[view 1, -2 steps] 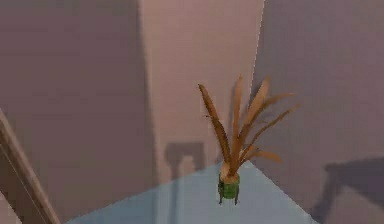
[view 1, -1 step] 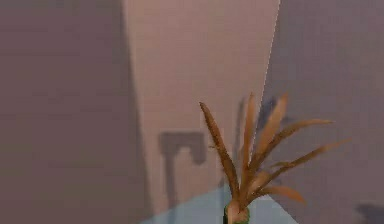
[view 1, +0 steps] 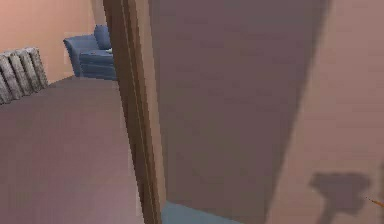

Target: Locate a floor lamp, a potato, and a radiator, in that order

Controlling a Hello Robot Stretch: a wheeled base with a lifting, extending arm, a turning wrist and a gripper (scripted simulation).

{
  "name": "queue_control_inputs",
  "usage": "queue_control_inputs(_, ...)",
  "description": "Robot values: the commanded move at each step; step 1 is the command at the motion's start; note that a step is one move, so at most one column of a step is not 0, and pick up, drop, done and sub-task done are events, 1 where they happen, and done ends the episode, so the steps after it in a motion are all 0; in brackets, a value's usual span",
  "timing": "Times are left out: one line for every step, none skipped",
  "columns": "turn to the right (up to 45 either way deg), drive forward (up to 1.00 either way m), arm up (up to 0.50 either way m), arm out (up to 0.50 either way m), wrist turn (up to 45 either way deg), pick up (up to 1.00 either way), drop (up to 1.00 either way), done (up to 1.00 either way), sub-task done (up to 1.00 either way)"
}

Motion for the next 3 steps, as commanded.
queue_control_inputs(-21.0,0.0,0.0,0.0,0.0,0.0,0.0,0.0,0.0)
queue_control_inputs(0.0,0.4,0.0,0.0,0.0,0.0,0.0,0.0,0.0)
queue_control_inputs(-45.0,0.0,0.0,0.0,0.0,0.0,0.0,0.0,0.0)
